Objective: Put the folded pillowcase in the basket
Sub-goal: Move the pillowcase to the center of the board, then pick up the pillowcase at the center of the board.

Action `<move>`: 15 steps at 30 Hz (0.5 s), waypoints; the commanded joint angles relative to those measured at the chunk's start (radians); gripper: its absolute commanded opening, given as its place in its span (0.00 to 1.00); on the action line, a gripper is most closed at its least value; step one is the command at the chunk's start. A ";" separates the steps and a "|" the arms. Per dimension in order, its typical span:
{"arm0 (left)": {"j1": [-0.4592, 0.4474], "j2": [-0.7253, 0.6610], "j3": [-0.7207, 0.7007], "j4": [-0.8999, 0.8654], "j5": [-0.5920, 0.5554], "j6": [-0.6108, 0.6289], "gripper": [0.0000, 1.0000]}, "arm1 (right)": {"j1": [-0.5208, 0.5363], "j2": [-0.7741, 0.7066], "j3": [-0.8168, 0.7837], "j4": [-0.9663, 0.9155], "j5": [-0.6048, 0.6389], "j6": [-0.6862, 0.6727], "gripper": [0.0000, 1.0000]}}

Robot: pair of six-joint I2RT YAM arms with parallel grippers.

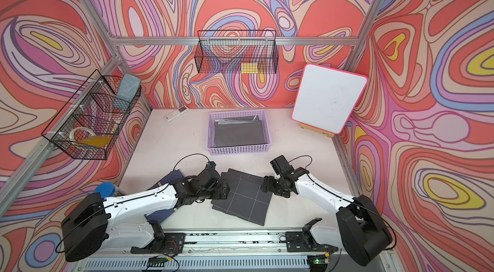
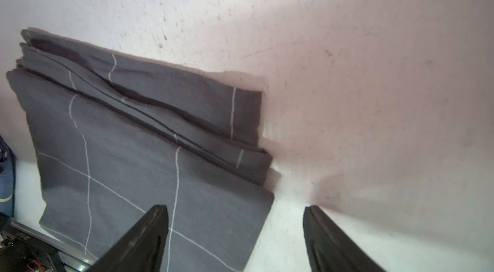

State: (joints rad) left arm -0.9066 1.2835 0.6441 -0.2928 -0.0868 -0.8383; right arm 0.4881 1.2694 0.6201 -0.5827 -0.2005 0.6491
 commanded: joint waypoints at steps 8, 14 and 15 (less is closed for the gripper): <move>-0.003 0.029 -0.017 -0.008 -0.033 0.004 0.99 | 0.010 0.091 0.003 0.098 -0.011 0.016 0.73; -0.003 0.046 -0.018 -0.010 -0.055 0.016 0.99 | 0.018 0.180 0.034 0.132 0.007 0.011 0.59; 0.000 0.050 -0.016 -0.009 -0.063 0.016 0.99 | 0.021 0.194 0.043 0.132 0.011 0.008 0.55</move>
State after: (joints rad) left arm -0.9066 1.3190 0.6331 -0.2924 -0.1135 -0.8360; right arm 0.4946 1.4109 0.6628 -0.4587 -0.2081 0.6575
